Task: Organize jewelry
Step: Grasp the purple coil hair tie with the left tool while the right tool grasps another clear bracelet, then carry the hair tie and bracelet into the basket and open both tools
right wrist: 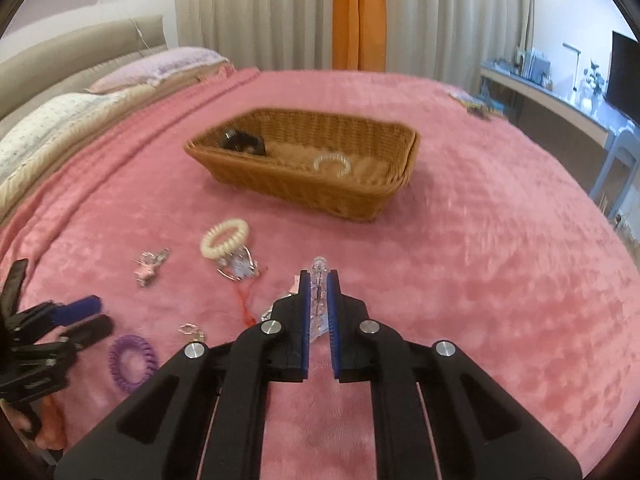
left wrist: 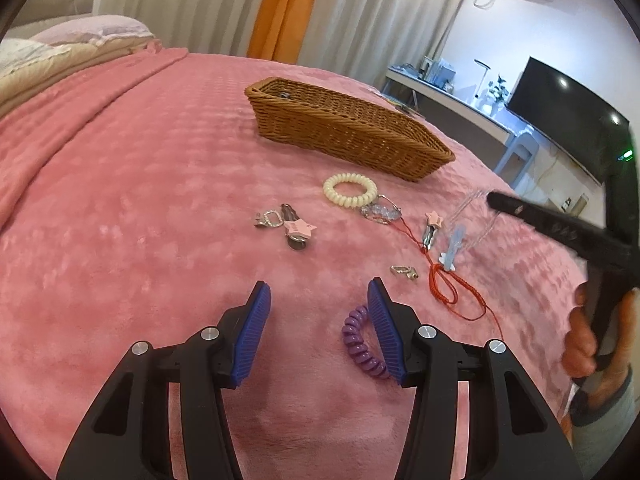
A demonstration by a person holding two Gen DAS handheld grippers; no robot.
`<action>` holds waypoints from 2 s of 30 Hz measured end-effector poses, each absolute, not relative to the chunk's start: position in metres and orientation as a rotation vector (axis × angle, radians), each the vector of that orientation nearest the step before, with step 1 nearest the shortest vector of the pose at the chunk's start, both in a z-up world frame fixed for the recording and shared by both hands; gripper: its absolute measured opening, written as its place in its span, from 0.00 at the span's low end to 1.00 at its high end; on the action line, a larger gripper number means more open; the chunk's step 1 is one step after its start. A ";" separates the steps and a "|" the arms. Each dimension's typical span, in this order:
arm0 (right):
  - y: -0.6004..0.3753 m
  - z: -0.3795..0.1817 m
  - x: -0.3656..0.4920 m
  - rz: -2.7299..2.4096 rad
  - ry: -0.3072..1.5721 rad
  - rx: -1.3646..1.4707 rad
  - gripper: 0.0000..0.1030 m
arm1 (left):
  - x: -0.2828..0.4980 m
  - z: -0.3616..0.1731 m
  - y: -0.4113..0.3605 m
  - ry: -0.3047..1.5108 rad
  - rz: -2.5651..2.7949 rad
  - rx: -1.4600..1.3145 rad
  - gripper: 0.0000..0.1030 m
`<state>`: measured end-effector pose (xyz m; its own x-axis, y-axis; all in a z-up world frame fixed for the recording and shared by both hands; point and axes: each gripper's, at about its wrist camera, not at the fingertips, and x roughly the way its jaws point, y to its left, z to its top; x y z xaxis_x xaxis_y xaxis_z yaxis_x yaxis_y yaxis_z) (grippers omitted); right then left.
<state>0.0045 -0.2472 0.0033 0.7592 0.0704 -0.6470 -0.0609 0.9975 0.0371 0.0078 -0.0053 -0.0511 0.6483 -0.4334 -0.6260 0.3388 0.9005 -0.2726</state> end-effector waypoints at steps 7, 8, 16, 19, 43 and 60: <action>-0.283 -0.018 -0.016 0.024 0.799 0.078 0.06 | 0.009 -0.055 -0.015 0.805 -0.437 -0.085 0.48; -0.291 -0.026 -0.018 0.019 0.832 0.112 0.06 | 0.008 -0.055 -0.016 0.808 -0.432 -0.072 0.48; -0.317 -0.053 -0.036 -0.024 0.914 0.154 0.07 | 0.004 -0.058 -0.031 0.840 -0.434 0.002 0.48; -0.318 -0.056 -0.042 -0.006 0.920 0.150 0.12 | -0.001 -0.058 -0.035 0.847 -0.433 0.022 0.48; -0.279 -0.049 -0.027 -0.008 0.872 -0.073 0.06 | -0.014 -0.048 -0.043 0.803 -0.404 0.067 0.10; -0.261 0.070 0.012 0.048 0.617 -0.051 0.06 | 0.030 0.055 -0.058 0.550 -0.430 0.031 0.10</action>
<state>0.0116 -0.2612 0.0705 0.8145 0.0300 -0.5795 -0.0605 0.9976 -0.0335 0.0303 -0.0584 0.0554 0.7661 -0.3879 -0.5125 0.4044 0.9106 -0.0847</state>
